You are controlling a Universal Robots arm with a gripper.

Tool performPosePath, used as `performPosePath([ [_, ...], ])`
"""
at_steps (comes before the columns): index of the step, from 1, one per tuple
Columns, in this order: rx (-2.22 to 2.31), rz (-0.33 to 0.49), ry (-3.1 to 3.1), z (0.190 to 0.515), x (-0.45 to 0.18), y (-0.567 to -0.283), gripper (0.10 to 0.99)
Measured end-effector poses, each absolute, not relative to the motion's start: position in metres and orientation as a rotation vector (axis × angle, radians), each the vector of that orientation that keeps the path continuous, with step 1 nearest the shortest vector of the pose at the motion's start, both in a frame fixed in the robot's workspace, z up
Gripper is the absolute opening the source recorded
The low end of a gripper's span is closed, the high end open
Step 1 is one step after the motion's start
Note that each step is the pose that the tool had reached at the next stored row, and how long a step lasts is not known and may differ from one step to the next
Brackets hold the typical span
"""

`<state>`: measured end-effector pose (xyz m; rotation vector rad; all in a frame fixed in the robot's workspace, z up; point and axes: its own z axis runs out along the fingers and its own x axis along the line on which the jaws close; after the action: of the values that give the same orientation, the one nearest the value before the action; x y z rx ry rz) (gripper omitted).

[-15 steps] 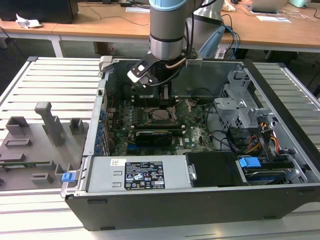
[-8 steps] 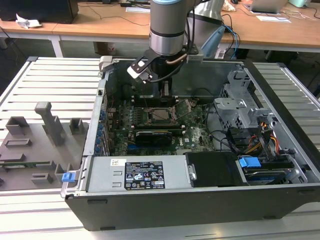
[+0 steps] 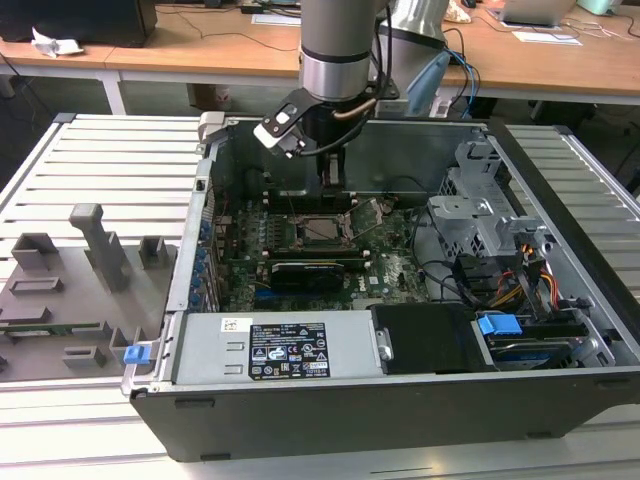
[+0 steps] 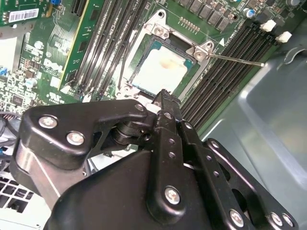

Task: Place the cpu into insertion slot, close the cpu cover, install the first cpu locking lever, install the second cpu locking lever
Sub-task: 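Close the cpu cover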

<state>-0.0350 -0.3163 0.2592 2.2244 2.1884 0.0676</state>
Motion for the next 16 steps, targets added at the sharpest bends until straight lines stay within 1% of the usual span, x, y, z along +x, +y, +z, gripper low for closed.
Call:
performPosePath([
  [12,2.224,0.068,2.188,0.2623,-0.0266,-0.3163,0.106],
  [16,2.224,0.068,2.188,0.2679,-0.0266,-0.3163,0.106],
])
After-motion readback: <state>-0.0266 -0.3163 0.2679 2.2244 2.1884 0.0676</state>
